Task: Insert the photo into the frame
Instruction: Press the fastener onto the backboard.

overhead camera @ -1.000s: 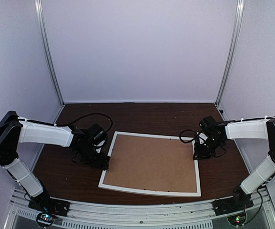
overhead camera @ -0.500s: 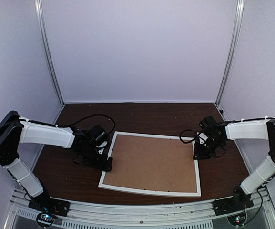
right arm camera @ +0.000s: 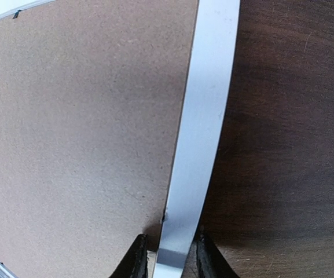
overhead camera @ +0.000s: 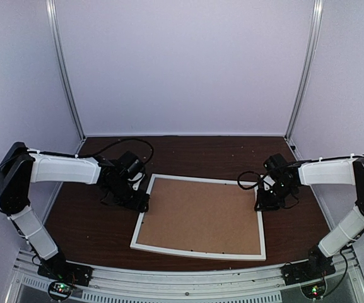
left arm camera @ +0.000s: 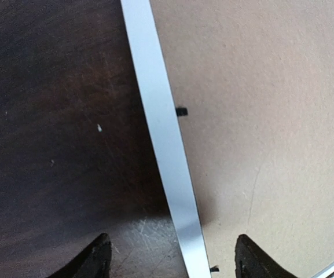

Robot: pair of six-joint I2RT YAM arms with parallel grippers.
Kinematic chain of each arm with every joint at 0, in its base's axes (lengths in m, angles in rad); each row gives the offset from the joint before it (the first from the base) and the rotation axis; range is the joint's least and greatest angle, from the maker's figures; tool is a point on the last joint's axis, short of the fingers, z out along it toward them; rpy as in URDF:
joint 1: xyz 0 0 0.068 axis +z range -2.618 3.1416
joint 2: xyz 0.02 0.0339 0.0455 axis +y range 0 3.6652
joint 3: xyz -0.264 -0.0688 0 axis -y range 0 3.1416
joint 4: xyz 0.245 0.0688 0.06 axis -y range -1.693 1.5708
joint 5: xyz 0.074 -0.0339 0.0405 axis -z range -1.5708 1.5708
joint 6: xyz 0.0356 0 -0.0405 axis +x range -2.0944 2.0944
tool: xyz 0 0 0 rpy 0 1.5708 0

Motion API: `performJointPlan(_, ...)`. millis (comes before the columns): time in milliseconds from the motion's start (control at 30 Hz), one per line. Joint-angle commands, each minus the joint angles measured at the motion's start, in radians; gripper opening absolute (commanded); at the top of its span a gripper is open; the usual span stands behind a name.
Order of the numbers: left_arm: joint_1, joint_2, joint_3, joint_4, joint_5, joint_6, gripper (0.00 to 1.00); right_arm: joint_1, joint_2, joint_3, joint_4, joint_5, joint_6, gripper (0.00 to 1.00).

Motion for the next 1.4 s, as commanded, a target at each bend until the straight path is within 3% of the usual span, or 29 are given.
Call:
performJointPlan(0,0.054,0.063,0.060,0.031,0.053,0.050,0.67,0.000,-0.008,-0.016,-0.002,0.010,0.003,0.30)
performJointPlan(233,0.095,0.126,0.114,0.030,0.100,0.081,0.51,-0.001,-0.027,-0.007,-0.023,0.016,0.000,0.31)
performJointPlan(567,0.096,0.157,0.127,0.050,0.130,0.079,0.51,0.000,-0.026,-0.002,-0.024,0.019,0.002,0.35)
performJointPlan(700,0.096,0.181,0.125,0.058,0.138,0.072,0.43,0.000,-0.033,-0.003,-0.027,0.022,0.003,0.38)
performJointPlan(1067,0.092,0.154,0.010,0.182,0.149,-0.041,0.21,0.000,-0.096,0.017,-0.075,0.038,0.011,0.49)
performJointPlan(1367,0.066,0.137,-0.046,0.232,0.128,-0.101,0.15,0.000,-0.093,0.041,-0.136,0.129,-0.002,0.51)
